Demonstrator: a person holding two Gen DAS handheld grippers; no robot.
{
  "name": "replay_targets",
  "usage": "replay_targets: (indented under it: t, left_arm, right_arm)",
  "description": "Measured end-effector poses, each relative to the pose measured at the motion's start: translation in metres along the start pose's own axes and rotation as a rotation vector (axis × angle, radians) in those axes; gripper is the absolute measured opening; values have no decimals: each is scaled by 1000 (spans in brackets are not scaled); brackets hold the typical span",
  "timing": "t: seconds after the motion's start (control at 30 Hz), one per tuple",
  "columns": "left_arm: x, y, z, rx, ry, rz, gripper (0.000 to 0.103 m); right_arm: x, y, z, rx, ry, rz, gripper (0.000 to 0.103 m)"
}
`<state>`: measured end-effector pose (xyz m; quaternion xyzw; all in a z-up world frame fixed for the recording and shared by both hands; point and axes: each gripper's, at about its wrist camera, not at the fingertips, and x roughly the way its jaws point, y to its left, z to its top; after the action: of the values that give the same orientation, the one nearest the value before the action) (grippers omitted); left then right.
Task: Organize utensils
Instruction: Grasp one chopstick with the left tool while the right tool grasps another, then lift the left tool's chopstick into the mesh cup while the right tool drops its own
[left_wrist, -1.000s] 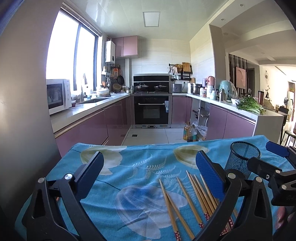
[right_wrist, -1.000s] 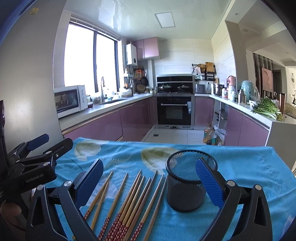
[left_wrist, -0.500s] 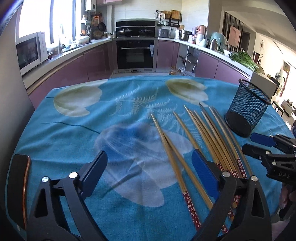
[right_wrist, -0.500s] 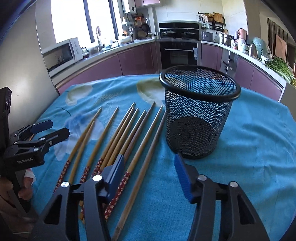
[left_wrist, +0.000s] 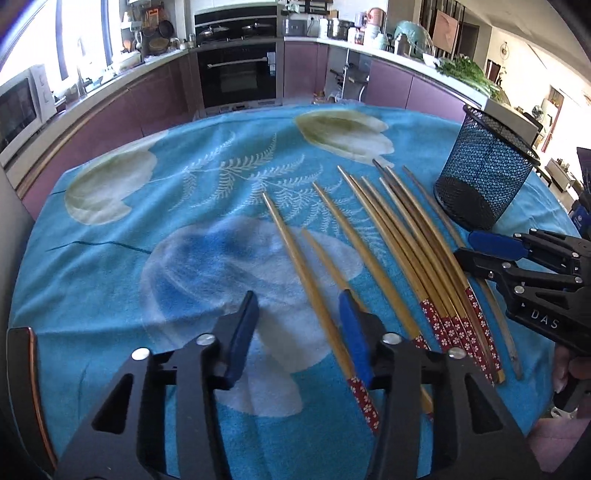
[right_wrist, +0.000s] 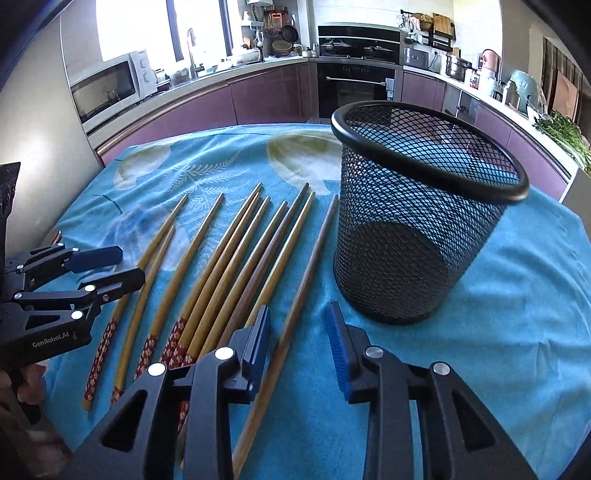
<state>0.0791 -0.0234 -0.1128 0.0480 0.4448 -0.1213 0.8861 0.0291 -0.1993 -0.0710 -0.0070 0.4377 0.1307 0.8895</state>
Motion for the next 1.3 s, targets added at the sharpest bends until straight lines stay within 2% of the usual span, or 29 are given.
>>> replay_targets:
  t: [0.03,0.1,0.2,0.27,0.37,0.6,0.73,0.9,1.07,1.3]
  left_arm:
    - [1,-2,1,8,-3,5,41]
    - [3,-5,4,11,-2,7,40]
    - [3,-7,8,-4,-1,-13,29]
    - [3,-7,8,-23,-4,-22,13]
    - [-1,-4,6,-59,-12,-47,8]
    - [-32,-1,11,-70,-84,-87,8]
    - [-60,-3,22,-60,-143,-140,8]
    - [-101,-12,39,-28,-245,-206,8]
    - [-131,-18,55,-17,-315,-260,8]
    - [-168,-32,99,9,-399,-329,8]
  right_arm:
    - [1,0,1,7,-1,1,27]
    - [2,-3,3,24,-1,13,19]
    - [1,-8,2,65,-1,44,9]
    - [-1,-13,1,96,-3,69,7]
    - [-7,-15,0,105,-15,96,6]
    - [-45,-21,3,78,-93,179,6]
    - [-73,-25,10,66,-164,215,6]
    - [-108,-35,22,56,-267,230,6]
    - [-127,-43,33,44,-334,237,6]
    - [-150,-60,58,32,-407,244,6]
